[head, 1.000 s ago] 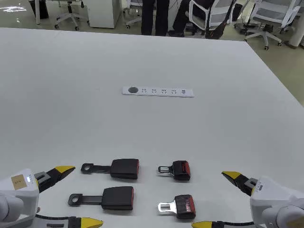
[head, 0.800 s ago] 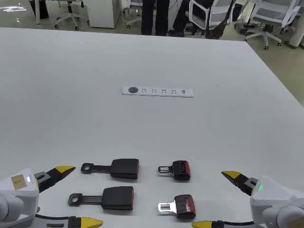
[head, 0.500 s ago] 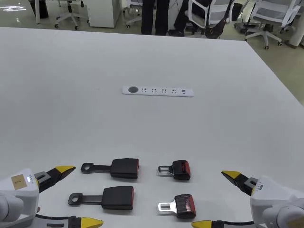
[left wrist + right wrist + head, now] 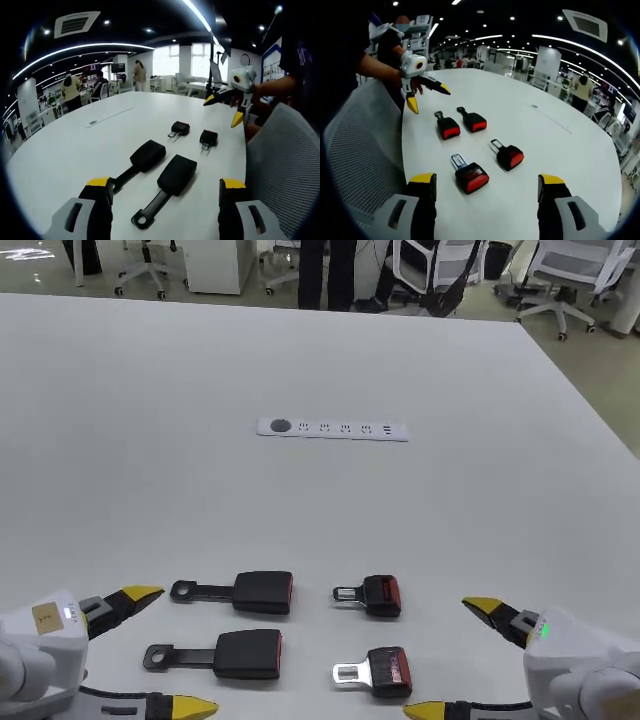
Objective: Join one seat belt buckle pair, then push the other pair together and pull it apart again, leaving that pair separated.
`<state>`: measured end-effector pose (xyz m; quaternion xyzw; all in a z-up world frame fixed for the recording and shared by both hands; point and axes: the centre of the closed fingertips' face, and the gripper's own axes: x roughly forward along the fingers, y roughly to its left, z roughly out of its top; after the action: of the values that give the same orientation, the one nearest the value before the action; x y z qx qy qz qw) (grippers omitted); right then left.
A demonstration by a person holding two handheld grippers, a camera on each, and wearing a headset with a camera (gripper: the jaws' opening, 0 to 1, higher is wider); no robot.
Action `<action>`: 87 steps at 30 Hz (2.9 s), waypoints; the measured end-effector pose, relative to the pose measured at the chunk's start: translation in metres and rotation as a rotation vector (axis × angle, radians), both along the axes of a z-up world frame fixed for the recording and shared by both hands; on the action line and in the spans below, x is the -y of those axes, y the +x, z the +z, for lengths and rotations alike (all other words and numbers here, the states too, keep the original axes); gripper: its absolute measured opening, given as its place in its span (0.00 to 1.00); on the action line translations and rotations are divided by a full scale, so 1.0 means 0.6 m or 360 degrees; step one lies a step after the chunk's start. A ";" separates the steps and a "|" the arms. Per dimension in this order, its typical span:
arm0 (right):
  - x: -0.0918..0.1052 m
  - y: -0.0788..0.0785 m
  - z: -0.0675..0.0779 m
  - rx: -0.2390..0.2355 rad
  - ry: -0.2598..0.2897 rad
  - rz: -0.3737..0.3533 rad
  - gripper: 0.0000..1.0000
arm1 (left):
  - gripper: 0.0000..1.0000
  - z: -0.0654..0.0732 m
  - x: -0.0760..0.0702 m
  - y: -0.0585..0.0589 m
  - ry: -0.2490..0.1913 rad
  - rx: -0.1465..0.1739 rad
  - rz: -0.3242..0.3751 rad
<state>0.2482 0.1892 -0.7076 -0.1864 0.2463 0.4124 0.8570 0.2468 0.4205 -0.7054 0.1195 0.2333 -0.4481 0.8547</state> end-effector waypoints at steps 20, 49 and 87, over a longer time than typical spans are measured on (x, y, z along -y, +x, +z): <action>-0.042 -0.002 -0.044 -0.0093 -0.0182 0.0406 0.59 | 0.63 -0.047 0.054 0.021 0.0230 -0.0118 -0.0415; -0.046 -0.005 -0.106 -0.0201 -0.0373 0.0687 0.31 | 0.34 -0.099 0.069 0.013 0.0508 -0.0247 -0.0755; -0.112 0.011 -0.107 -0.0203 -0.0402 0.0753 0.30 | 0.33 -0.117 0.060 0.014 0.0645 -0.0263 -0.0930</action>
<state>0.2546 0.2565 -0.7719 -0.3179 0.2987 0.5781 0.6896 0.2551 0.3846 -0.7758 0.3115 0.3416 -0.6262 0.6278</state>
